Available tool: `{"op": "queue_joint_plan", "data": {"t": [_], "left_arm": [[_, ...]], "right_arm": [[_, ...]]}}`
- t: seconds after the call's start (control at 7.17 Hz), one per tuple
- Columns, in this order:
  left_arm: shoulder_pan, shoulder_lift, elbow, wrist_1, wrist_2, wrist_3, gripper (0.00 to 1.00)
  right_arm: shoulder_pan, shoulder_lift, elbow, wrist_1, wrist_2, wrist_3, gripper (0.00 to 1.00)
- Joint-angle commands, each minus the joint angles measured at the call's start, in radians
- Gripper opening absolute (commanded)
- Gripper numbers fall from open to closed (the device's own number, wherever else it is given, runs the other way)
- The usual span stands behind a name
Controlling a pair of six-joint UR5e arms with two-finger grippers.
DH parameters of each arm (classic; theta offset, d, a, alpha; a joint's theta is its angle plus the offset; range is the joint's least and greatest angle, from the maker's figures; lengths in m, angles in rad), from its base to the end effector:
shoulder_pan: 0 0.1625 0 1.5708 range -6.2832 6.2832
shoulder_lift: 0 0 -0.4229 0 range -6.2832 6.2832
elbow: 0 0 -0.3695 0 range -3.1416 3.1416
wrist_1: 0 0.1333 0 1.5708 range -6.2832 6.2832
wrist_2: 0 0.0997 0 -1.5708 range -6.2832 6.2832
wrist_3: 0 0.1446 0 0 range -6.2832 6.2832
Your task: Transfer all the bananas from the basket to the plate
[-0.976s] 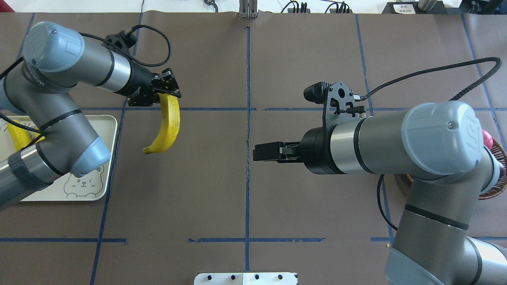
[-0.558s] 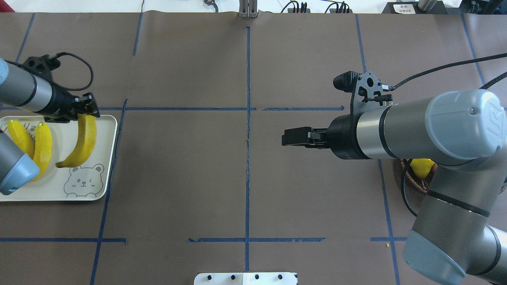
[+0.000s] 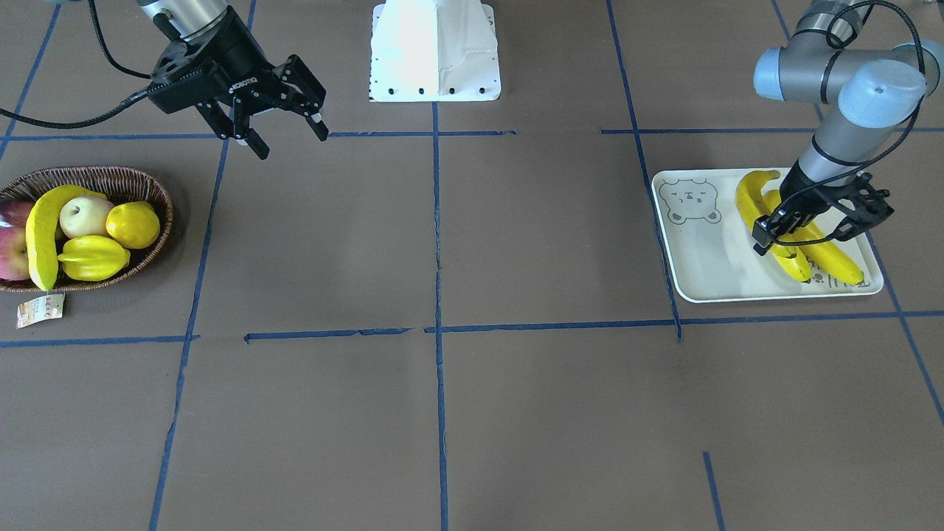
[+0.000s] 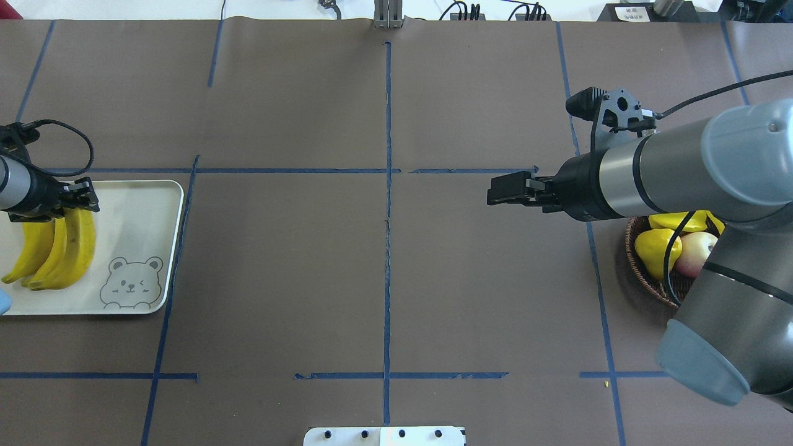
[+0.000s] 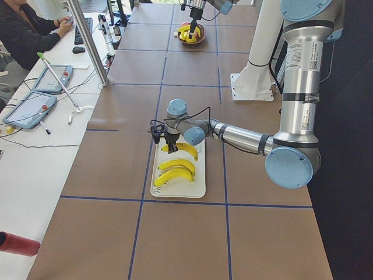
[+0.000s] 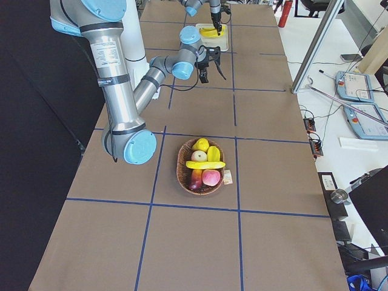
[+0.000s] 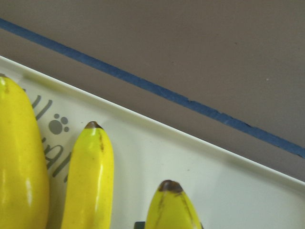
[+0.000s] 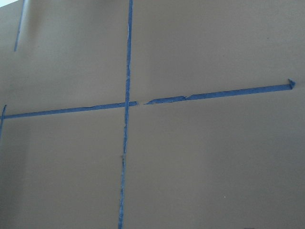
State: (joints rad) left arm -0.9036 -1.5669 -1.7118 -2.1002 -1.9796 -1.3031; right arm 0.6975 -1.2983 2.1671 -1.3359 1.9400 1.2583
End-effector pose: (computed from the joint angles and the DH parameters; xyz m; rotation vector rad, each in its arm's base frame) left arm 0.2652 -0.4592 0.5775 0.0356 0.7719 -0.4682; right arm -0.3447 -0.3947 0.2594 0.2379 -1.1133 0.1389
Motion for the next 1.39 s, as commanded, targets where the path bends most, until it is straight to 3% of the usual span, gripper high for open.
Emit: {"op": "queue_joint_plan", "data": {"t": [0.0, 0.14, 0.28, 0.42, 0.7, 0.98, 1.12, 1.25], "left_arm": [[0.005, -0.007, -0.003, 0.0, -0.007, 0.005, 1.0], [-0.004, -0.022, -0.018, 0.009, -0.01, 0.005, 1.0], [-0.008, -0.022, -0.055, 0.028, -0.033, 0.028, 1.0], [-0.017, -0.027, -0.101, 0.086, -0.082, 0.044, 1.0], [-0.02, -0.146, -0.176, 0.275, -0.094, 0.042, 1.0], [-0.014, -0.182, -0.178, 0.302, -0.093, 0.03, 1.0], [-0.011, -0.186, -0.172, 0.302, -0.091, 0.03, 1.0], [-0.011, -0.203, -0.164, 0.304, -0.091, 0.03, 1.0]], "right_arm": [[0.103, -0.01, 0.0, -0.189, 0.053, -0.15, 1.0], [0.141, -0.071, 0.014, -0.26, 0.051, -0.354, 1.0], [0.211, -0.169, 0.019, -0.258, 0.065, -0.479, 1.0], [0.274, -0.258, 0.013, -0.246, 0.097, -0.629, 1.0], [0.393, -0.421, -0.024, -0.174, 0.178, -0.842, 1.0], [0.393, -0.493, -0.186, 0.016, 0.188, -0.886, 1.0], [0.393, -0.492, -0.22, 0.041, 0.3, -0.797, 1.0], [0.393, -0.492, -0.245, 0.116, 0.325, -0.631, 1.0]]}}
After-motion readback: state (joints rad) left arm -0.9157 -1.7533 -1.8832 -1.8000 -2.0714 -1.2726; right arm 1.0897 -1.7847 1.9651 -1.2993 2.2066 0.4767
